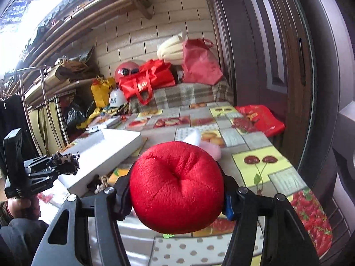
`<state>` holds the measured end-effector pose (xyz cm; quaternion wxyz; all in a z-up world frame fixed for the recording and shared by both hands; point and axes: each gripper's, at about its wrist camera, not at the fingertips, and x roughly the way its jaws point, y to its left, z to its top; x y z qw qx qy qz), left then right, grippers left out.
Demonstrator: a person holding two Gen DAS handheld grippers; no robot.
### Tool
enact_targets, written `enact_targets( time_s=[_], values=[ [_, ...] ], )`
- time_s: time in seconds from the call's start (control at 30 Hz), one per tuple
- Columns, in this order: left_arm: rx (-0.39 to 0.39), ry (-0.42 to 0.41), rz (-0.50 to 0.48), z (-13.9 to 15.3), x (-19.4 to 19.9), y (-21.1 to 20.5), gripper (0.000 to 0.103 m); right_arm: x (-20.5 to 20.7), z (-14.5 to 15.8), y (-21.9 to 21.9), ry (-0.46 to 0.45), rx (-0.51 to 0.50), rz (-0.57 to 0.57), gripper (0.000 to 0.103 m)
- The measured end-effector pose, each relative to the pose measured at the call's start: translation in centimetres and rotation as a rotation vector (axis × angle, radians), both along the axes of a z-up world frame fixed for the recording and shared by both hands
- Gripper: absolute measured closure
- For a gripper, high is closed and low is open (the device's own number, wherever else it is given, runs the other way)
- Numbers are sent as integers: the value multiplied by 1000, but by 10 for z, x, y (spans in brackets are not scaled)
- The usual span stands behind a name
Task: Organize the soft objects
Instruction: 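Grasp the black-and-white patterned cloth with the left tool while the right tool grasps the red plush ball, then carry the cloth and red ball into the white tray and open both tools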
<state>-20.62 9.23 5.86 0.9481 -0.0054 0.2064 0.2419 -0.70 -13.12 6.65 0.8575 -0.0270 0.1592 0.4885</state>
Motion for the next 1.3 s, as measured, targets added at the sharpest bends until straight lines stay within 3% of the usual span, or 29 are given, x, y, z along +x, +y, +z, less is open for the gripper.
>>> enact_targets(
  time_s=[0.1, 0.33, 0.63, 0.93, 1.2, 1.3],
  values=[
    [-41, -28, 55, -2, -7, 20, 67, 3, 1, 20, -32, 26, -17, 41],
    [-11, -45, 135, -4, -17, 42, 67, 0, -28, 73, -4, -51, -5, 41],
    [-14, -56, 238, -9, -26, 77, 67, -39, -22, 112, -60, -19, 87, 41],
    [16, -11, 305, -13, -18, 107, 67, -69, -23, 161, -123, -49, 186, 41],
    [-62, 14, 324, -16, -13, 139, 67, -83, -35, 211, -63, -109, 268, 41],
    [-48, 22, 350, -16, -10, 147, 66, -88, -38, 226, -75, -133, 274, 41]
  ],
)
